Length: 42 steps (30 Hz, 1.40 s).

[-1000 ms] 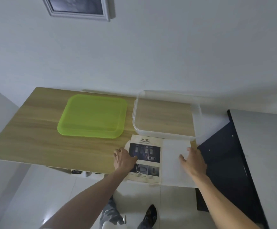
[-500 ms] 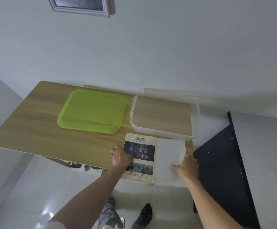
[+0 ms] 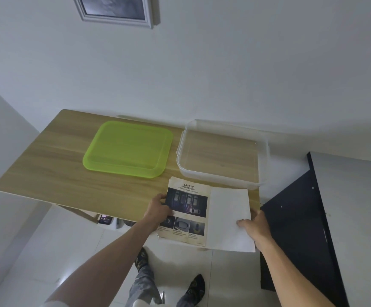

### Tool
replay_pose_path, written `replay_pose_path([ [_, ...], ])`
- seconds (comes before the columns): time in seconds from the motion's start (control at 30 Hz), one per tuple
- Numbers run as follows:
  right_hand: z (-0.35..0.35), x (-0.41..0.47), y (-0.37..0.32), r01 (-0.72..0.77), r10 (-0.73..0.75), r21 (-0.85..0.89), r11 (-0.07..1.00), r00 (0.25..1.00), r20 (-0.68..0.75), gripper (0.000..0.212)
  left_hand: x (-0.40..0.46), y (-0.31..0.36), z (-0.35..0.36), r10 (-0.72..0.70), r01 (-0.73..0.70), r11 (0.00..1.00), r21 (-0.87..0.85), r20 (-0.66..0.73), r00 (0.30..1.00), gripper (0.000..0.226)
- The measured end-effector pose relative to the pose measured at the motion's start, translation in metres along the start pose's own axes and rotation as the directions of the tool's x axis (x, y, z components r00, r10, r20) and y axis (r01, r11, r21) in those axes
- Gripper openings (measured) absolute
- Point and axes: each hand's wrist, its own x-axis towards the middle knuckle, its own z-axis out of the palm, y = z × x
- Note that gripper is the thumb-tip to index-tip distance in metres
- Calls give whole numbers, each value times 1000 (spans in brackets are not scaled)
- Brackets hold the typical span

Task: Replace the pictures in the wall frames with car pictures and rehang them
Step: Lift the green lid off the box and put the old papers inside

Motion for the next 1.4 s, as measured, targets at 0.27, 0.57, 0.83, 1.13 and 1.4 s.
replay_pose_path([
  [0.27,-8,-27,-5,59,-73,115,992,990,119,56,-12,-6,-33,26,-9,991,-136,122,992,53],
  [0.57,6,-57,-19,57,-88,249,967,990,113,62,-20,6,-81,100,-45,968,-245,219,971,53],
  [0.83,0,-77,-55,188,-204,274,943,979,29,54,-10,55,-92,194,-126,955,-267,245,950,54],
  [1.13,-41,-43,-108,276,-252,258,926,960,-122,63,27,140,-59,299,-238,943,-233,274,914,53],
  [1.4,-72,29,-159,286,-258,159,945,950,-175,57,80,196,-10,301,-270,950,-155,230,926,53],
])
